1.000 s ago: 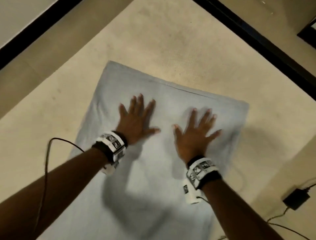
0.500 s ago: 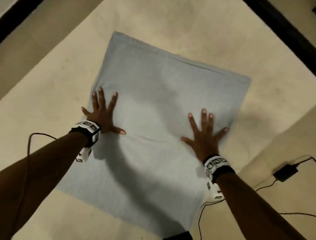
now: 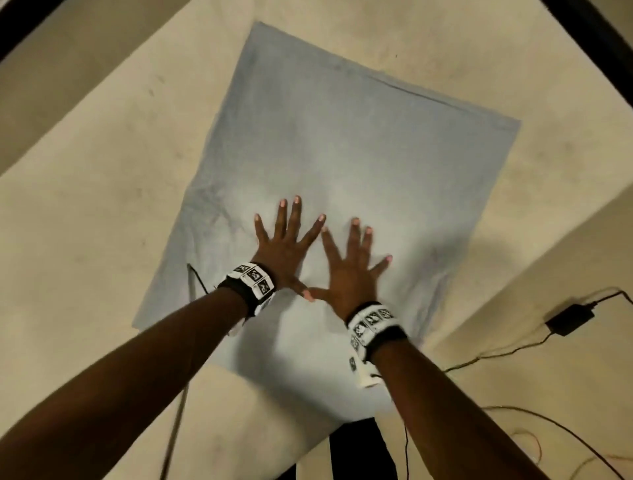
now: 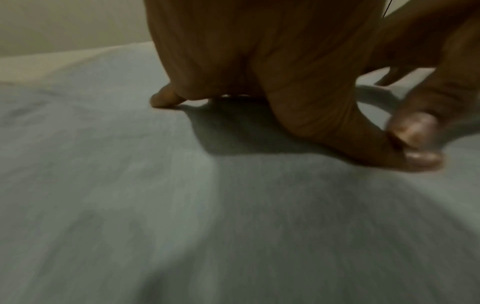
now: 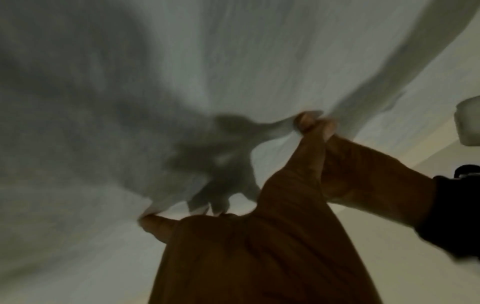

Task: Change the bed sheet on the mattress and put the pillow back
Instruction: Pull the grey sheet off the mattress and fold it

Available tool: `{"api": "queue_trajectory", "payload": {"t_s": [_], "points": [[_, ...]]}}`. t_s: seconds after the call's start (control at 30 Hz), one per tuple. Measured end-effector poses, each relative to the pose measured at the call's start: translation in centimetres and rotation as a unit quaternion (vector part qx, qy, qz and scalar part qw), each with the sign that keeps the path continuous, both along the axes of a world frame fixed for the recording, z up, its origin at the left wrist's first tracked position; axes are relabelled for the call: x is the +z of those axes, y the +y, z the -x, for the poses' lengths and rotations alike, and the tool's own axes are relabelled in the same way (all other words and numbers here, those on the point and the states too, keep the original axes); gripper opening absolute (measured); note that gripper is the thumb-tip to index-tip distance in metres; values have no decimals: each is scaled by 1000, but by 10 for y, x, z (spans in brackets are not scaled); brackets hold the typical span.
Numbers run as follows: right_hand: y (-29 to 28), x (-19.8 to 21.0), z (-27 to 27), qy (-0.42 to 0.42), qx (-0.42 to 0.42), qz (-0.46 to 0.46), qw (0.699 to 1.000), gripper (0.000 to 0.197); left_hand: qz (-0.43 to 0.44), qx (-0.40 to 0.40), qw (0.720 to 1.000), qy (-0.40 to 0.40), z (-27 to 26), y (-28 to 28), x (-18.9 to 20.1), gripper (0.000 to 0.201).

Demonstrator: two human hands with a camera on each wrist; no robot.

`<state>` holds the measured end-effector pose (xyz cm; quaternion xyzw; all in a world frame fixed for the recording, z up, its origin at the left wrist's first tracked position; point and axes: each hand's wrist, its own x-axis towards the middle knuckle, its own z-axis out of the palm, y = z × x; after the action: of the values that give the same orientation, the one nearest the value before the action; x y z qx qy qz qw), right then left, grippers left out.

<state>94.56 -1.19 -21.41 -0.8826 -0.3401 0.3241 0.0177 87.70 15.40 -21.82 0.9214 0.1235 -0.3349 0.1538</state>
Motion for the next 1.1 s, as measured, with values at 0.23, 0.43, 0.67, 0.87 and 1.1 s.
{"api": "queue_trajectory", "payload": {"t_s": [0.23, 0.43, 0.67, 0.87, 1.1], "points": [[-67, -3, 34, -13, -55, 81, 995, 150, -21, 142, 988, 56, 128, 44, 1, 167], [-154, 8, 62, -3, -138, 56, 989, 124, -35, 230, 968, 95, 246, 78, 6, 169], [-63, 11, 145, -90, -100, 0, 991, 94, -47, 48, 997, -42, 215, 17, 6, 145], [-16, -22, 221, -100, -24, -27, 994, 71, -57, 8, 985, -162, 203, -41, -40, 96], [-130, -26, 217, -108, -148, 30, 983, 85, -114, 121, 975, -149, 269, -18, -50, 112]]}}
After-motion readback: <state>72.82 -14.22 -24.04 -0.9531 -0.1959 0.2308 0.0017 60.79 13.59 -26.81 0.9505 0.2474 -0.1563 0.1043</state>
